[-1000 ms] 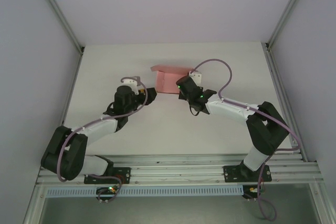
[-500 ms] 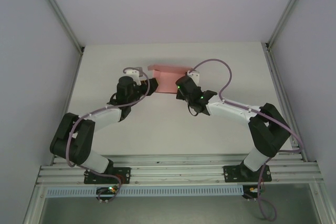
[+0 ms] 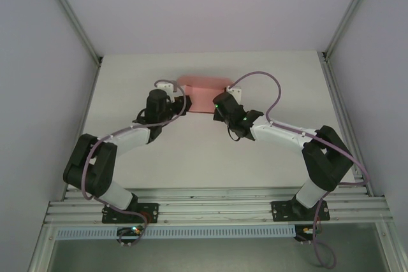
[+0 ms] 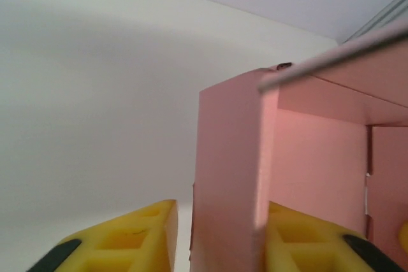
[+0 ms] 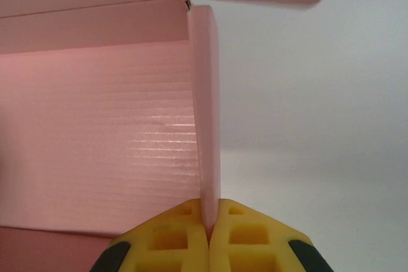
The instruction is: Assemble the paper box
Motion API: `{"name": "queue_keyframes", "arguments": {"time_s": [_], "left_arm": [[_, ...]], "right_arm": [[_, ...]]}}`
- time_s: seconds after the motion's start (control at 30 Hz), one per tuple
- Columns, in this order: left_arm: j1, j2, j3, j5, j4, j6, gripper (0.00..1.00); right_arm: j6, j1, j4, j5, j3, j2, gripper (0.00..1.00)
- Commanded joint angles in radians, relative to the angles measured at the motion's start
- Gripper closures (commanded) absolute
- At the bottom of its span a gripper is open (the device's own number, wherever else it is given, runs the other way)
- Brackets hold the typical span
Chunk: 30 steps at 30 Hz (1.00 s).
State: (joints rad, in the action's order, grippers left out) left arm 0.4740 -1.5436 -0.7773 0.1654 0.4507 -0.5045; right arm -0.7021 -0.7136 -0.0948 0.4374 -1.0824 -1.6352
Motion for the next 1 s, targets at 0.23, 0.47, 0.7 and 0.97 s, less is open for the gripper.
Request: {"name": "queue_keyframes", "arguments": {"time_s": [0.23,0.47,0.7,0.97], "left_arm": [[0.128,-0.031,-0.146,-0.461,-0.310,0.277,0.89],[0.200,-0.133,-0.246,-0.828,-0.417,0.260,0.89],[0.262,-0.325,-0.445,-1.094,-0.606,0.242,0.84],[0.264,-0.288,-0.428,-1.033,-0.601,0.180,0.93]], "right_arm": [[0.032,-0.024,-0.015,0.102,0.004,0.039,1.00],[0.051,-0.039,0.006,0.127,0.019,0.062,1.00],[0.064,-0.064,0.029,0.141,0.020,0.079,1.00],[0.063,-0.065,0.048,0.157,0.043,0.100,1.00]]}}
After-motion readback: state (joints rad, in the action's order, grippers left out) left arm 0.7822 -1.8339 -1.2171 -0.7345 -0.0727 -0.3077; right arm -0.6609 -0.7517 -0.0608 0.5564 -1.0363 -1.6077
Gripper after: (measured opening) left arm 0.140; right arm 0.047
